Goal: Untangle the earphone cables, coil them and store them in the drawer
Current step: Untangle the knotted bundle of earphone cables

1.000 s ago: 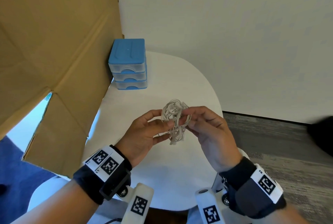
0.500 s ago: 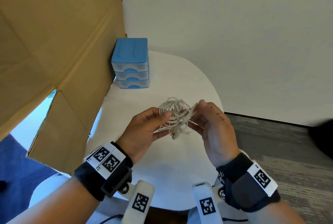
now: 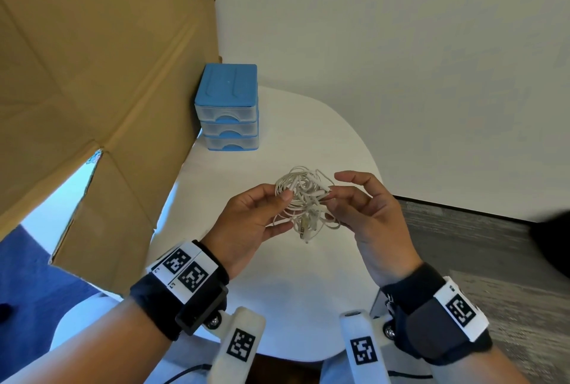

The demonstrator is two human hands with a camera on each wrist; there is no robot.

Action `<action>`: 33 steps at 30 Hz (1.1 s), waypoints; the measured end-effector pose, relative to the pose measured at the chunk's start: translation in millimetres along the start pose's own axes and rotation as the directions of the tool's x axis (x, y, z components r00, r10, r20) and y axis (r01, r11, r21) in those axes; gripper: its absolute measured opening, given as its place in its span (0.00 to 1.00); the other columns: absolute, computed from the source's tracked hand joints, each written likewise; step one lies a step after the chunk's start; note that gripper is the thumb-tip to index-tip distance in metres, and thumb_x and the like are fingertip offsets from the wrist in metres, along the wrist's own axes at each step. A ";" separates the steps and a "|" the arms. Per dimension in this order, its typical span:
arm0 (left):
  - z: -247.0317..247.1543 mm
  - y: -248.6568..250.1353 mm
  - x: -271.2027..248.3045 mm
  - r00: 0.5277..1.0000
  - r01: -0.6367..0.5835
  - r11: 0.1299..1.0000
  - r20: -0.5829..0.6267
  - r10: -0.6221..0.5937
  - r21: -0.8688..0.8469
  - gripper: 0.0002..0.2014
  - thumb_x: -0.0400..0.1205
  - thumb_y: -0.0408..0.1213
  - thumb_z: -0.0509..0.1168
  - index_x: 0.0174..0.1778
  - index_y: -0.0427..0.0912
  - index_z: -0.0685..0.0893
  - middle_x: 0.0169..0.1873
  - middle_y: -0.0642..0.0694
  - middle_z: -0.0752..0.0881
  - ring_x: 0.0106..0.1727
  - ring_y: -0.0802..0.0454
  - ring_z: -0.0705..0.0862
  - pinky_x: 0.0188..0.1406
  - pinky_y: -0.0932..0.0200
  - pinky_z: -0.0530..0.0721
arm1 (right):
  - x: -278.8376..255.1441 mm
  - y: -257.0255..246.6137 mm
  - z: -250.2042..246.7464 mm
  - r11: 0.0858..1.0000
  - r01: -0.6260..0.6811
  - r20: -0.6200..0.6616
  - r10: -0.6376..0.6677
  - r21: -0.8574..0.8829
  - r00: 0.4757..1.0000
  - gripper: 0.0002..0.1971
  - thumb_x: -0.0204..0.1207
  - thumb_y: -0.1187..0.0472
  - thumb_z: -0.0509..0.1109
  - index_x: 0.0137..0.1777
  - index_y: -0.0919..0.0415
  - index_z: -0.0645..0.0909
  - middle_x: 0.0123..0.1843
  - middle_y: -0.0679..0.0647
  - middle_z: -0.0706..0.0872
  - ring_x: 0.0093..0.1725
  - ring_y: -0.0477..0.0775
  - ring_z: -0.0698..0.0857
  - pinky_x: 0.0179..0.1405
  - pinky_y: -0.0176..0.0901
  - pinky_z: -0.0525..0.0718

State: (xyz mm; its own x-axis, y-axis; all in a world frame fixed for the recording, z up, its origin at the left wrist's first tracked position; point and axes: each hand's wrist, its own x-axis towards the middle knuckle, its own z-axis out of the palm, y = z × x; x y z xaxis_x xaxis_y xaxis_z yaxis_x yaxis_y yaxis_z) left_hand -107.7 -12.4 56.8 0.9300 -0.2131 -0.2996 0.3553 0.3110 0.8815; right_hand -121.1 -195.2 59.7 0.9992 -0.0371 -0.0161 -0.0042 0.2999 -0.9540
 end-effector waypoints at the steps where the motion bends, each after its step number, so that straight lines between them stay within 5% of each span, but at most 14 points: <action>1: 0.0 0.2 -0.1 1.000 -0.007 1.000 -0.001 0.007 0.002 0.07 0.80 0.35 0.68 0.37 0.46 0.89 0.44 0.43 0.90 0.48 0.49 0.87 0.54 0.52 0.88 | -0.6 -0.6 0.5 1.000 0.001 0.004 -0.001 0.006 1.000 0.18 0.74 0.83 0.67 0.59 0.65 0.80 0.38 0.56 0.90 0.38 0.50 0.88 0.40 0.39 0.85; 7: 2.6 -0.9 -1.4 0.998 -0.043 0.998 -0.036 0.044 0.039 0.06 0.78 0.36 0.70 0.36 0.46 0.88 0.43 0.42 0.90 0.45 0.51 0.87 0.52 0.52 0.87 | -2.2 -0.4 7.2 1.000 -0.009 -0.008 0.009 0.029 1.000 0.16 0.62 0.72 0.78 0.50 0.66 0.83 0.36 0.55 0.91 0.35 0.48 0.89 0.37 0.35 0.85; 11: 3.4 -1.9 -2.7 0.998 -0.037 0.998 -0.044 0.039 0.057 0.04 0.79 0.36 0.70 0.39 0.43 0.86 0.43 0.42 0.89 0.44 0.51 0.87 0.47 0.56 0.87 | -0.6 6.4 8.9 1.000 -0.002 -0.049 0.001 -0.018 0.999 0.07 0.70 0.75 0.76 0.43 0.64 0.86 0.32 0.52 0.89 0.30 0.46 0.85 0.33 0.33 0.82; 19: 2.6 -7.4 -0.7 0.992 -0.080 0.976 -0.081 0.098 0.201 0.06 0.79 0.38 0.71 0.43 0.38 0.88 0.44 0.35 0.88 0.45 0.50 0.86 0.43 0.58 0.87 | -1.2 8.9 3.1 0.999 -0.032 -0.068 0.034 0.025 0.997 0.16 0.75 0.80 0.69 0.58 0.63 0.84 0.31 0.53 0.90 0.33 0.49 0.88 0.36 0.35 0.86; 24: 3.4 -12.6 -0.1 0.994 -0.071 0.949 -0.060 0.094 0.306 0.11 0.79 0.39 0.72 0.45 0.32 0.87 0.42 0.34 0.88 0.41 0.51 0.86 0.41 0.59 0.87 | -4.2 9.9 1.8 0.998 -0.023 -0.011 0.022 -0.050 1.000 0.21 0.75 0.83 0.63 0.58 0.60 0.84 0.31 0.53 0.87 0.32 0.50 0.86 0.33 0.39 0.84; 29: 5.1 -10.9 0.9 0.986 -0.099 0.951 -0.102 0.134 0.292 0.06 0.79 0.37 0.72 0.42 0.38 0.88 0.42 0.35 0.88 0.42 0.46 0.85 0.45 0.50 0.88 | -8.3 12.4 5.1 0.957 0.142 0.057 -0.132 -0.253 0.990 0.08 0.71 0.71 0.77 0.45 0.57 0.87 0.40 0.54 0.90 0.41 0.52 0.86 0.38 0.51 0.84; 33: 7.4 -10.5 -2.0 0.990 -0.112 0.964 -0.059 0.130 0.241 0.01 0.78 0.31 0.72 0.44 0.37 0.88 0.41 0.36 0.88 0.42 0.46 0.85 0.48 0.49 0.88 | -7.3 13.7 6.2 0.917 0.194 0.034 -0.195 -0.349 0.980 0.13 0.73 0.74 0.76 0.39 0.55 0.83 0.36 0.47 0.90 0.38 0.48 0.87 0.31 0.43 0.84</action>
State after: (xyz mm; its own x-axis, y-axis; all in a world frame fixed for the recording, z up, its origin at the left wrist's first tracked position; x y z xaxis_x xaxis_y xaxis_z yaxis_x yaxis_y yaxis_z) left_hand -114.0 -22.1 50.9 0.9721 -0.1156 -0.2041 0.2158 0.1006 0.9712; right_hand -128.2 -184.9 48.5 0.9817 -0.0620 0.1802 0.1762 -0.0654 -0.9822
